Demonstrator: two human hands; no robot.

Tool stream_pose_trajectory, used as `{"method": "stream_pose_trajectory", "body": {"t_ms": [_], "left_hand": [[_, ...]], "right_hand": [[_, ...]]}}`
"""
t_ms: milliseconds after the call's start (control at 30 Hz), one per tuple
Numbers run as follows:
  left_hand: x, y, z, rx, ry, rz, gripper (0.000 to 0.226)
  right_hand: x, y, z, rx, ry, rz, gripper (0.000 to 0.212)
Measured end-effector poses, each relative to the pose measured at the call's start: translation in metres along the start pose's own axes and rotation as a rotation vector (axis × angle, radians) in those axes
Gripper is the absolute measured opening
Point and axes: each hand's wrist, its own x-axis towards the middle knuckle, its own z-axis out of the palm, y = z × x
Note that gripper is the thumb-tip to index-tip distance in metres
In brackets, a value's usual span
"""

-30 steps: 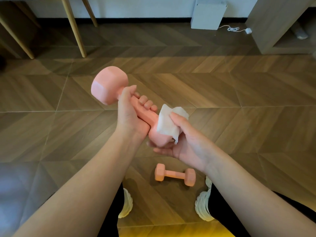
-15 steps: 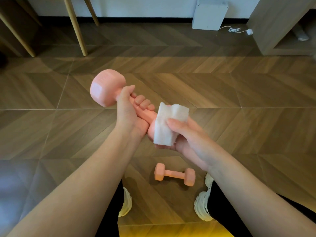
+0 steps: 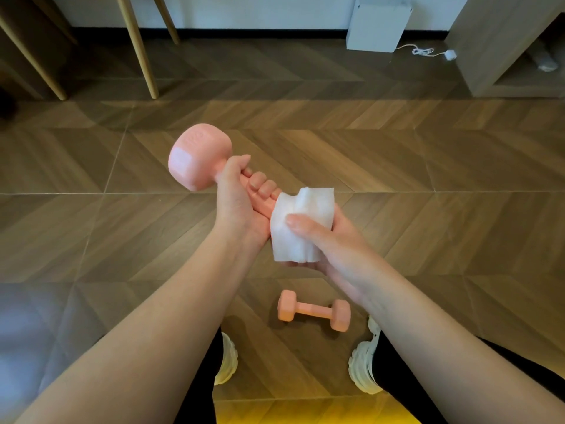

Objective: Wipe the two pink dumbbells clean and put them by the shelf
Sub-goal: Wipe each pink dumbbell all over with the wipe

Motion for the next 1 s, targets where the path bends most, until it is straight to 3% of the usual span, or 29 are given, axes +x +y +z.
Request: {"method": "stream_pose_trajectory", "body": {"t_ms": [133,267,467,600,733,867,933,1000], "left_hand": [[-0.002,-0.003,0.004,0.012,-0.01,0.006,0.034],[-0.001,-0.001,0.005,-0.004,-0.03,0.007,0.033],[-0.002,0.004,0.001,-0.008,-0.062,0.042,0.034],[-0.002,0.005,0.003,0.011,-0.008,0.056,0.031],[0.002,0.003,0.001,-0.033,0.07,0.002,0.031],[0.001,0.002,0.002,-0.025,0.052,0.004,0.032],[0.001,0.004,0.003,-0.009,0.037,0.02,0.032],[0.002,0.007,0.003,-0.02,0.028,0.023,0.032]], "right_hand": [[0.003,-0.002,0.008,0.047,0.116,0.008,0.037],[0.001,-0.007,0.003,0.126,0.088,0.012,0.027],[0.0,-0.005,-0.008,0.294,-0.196,0.122,0.056],[0.002,-0.006,-0.003,0.377,-0.206,0.154,0.055],[0.005,0.0,-0.001,0.12,-0.056,-0.001,0.056],[0.005,-0.003,0.004,0.133,0.049,-0.014,0.017],[0.004,-0.004,0.0,0.155,-0.021,-0.034,0.015],[0.001,-0.007,-0.004,0.138,-0.156,-0.075,0.028]]}}
